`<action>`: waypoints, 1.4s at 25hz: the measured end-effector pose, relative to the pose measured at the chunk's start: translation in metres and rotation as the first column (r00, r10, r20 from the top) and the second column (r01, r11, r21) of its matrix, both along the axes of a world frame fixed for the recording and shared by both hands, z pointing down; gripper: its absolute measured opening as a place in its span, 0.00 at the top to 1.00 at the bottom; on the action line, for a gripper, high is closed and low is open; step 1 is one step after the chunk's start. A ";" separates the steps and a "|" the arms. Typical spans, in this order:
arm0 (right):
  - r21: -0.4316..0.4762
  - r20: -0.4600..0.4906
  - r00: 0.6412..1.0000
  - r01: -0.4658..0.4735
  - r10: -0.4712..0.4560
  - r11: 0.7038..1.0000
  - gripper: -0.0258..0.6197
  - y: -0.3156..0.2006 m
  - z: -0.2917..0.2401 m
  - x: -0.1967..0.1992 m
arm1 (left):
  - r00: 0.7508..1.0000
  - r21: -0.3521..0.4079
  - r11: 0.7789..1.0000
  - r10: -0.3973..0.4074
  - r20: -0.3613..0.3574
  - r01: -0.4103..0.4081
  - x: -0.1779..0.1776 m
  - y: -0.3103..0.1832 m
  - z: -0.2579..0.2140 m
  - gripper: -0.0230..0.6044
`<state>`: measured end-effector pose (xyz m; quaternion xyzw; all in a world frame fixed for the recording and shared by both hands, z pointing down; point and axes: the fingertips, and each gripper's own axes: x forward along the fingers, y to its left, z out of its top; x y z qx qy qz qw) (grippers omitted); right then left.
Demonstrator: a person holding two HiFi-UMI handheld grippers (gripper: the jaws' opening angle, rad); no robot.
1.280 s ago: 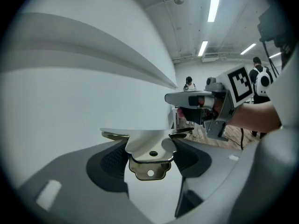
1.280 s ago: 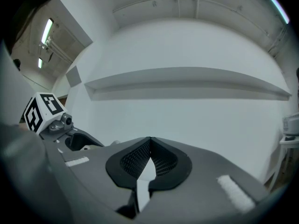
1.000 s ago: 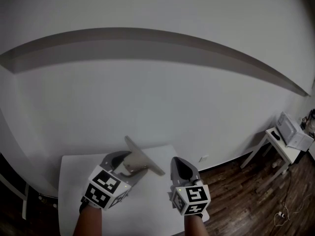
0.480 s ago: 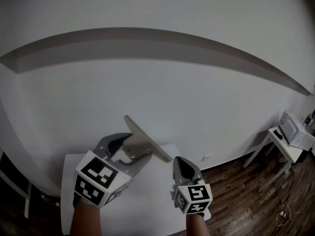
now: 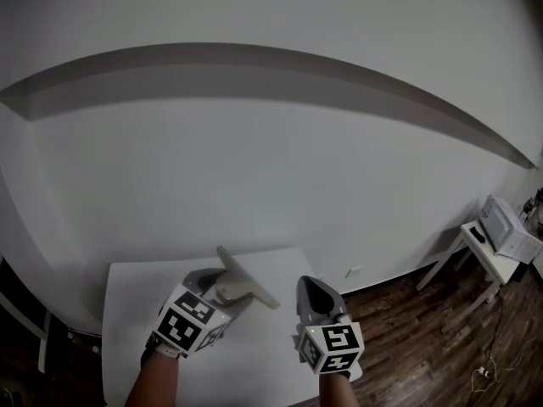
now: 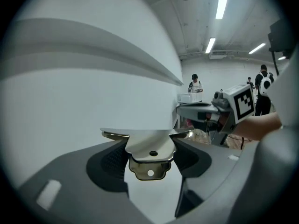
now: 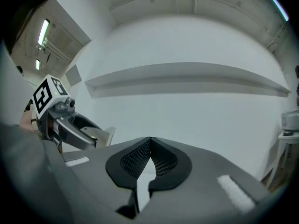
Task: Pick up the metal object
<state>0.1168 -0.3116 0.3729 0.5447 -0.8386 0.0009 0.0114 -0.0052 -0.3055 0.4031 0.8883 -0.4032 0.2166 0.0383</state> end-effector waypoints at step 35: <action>0.011 -0.023 1.000 -0.021 0.021 1.000 0.95 -0.005 -0.002 0.010 | 1.000 0.034 0.999 -0.008 -0.013 0.008 0.006 -0.001 0.005 0.50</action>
